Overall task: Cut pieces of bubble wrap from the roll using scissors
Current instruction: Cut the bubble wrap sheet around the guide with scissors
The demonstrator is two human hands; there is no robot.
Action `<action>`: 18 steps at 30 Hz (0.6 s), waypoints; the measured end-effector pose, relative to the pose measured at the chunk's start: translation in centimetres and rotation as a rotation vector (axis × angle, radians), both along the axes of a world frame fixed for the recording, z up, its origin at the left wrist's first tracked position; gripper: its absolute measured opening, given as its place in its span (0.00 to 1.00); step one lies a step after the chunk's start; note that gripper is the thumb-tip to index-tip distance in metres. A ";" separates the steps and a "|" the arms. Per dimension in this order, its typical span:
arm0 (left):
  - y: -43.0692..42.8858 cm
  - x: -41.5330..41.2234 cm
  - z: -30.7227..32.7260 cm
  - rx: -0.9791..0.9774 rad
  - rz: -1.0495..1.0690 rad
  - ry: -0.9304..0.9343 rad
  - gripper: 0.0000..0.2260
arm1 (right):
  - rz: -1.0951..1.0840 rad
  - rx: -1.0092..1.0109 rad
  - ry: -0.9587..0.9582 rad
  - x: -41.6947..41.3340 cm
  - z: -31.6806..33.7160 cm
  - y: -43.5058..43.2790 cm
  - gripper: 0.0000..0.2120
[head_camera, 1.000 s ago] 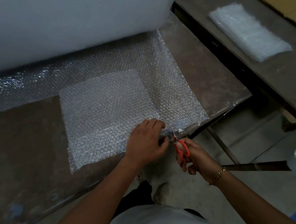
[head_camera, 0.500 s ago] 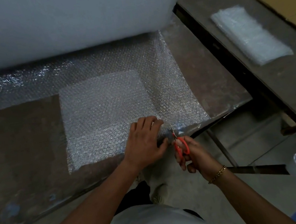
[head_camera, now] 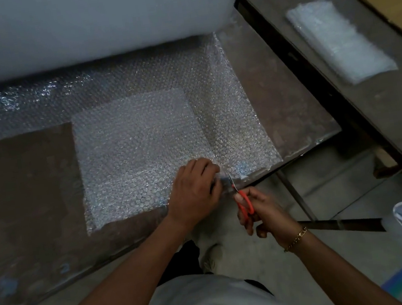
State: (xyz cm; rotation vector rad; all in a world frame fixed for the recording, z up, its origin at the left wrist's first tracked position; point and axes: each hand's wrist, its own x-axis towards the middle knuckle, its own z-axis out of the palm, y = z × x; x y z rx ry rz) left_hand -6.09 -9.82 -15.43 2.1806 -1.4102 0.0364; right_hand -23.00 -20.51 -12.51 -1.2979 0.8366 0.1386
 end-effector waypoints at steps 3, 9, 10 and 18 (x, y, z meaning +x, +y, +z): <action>-0.1 0.1 -0.1 0.008 -0.015 0.000 0.06 | -0.003 0.005 0.025 0.1 -0.3 0.2 0.13; -0.1 0.1 -0.1 0.010 -0.028 0.000 0.04 | -0.016 0.026 0.039 0.9 -0.7 0.4 0.17; -0.1 0.1 -0.2 0.011 -0.032 -0.002 0.04 | -0.021 0.028 0.042 1.0 -0.7 0.3 0.19; -0.1 0.2 -0.3 0.025 -0.041 -0.001 0.04 | -0.072 0.062 0.056 1.2 -1.0 -0.2 0.24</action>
